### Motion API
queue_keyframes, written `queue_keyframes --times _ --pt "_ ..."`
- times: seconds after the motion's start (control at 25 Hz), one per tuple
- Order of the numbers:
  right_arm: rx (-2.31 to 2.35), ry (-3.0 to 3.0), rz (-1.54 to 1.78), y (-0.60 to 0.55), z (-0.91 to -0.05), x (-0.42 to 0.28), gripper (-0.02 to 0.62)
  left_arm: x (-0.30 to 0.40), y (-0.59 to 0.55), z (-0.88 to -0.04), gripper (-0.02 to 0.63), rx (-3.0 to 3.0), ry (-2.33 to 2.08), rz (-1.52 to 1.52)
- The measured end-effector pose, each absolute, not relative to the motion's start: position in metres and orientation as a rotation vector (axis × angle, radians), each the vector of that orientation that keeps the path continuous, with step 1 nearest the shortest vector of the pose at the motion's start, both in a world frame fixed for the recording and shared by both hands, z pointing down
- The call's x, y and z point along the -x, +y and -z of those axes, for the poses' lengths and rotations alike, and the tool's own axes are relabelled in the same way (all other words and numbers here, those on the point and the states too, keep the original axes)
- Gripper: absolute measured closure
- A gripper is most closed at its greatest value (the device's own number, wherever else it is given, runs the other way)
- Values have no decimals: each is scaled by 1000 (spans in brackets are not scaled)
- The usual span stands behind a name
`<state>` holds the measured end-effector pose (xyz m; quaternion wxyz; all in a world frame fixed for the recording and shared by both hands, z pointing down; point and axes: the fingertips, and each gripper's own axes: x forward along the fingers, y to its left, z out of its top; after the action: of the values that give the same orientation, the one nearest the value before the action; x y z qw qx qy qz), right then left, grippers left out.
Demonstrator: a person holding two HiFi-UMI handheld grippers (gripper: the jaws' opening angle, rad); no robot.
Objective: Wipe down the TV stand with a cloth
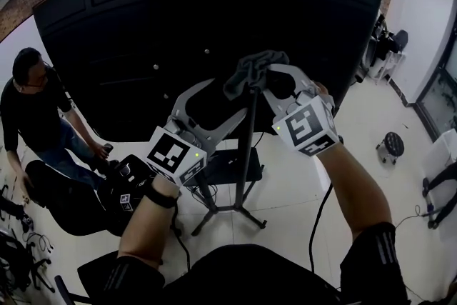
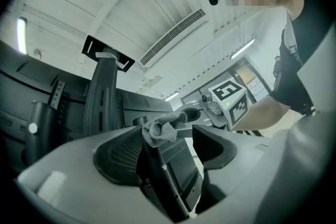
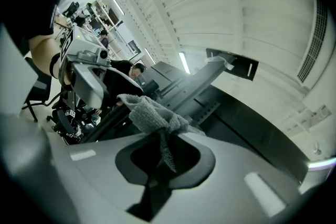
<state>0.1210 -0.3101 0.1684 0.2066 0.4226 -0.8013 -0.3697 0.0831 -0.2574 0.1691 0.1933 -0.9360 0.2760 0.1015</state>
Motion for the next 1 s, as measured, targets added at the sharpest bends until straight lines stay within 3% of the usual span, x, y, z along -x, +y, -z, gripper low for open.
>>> queue_keyframes --times 0.48,1.0 --pt "-1211 -2262 929 -367 -175 -172 563 -138 -275 -185 279 2656 785 -224" --pt "-1374 -2255 776 -386 -198 -276 565 -186 -281 -210 279 2698 760 -208"
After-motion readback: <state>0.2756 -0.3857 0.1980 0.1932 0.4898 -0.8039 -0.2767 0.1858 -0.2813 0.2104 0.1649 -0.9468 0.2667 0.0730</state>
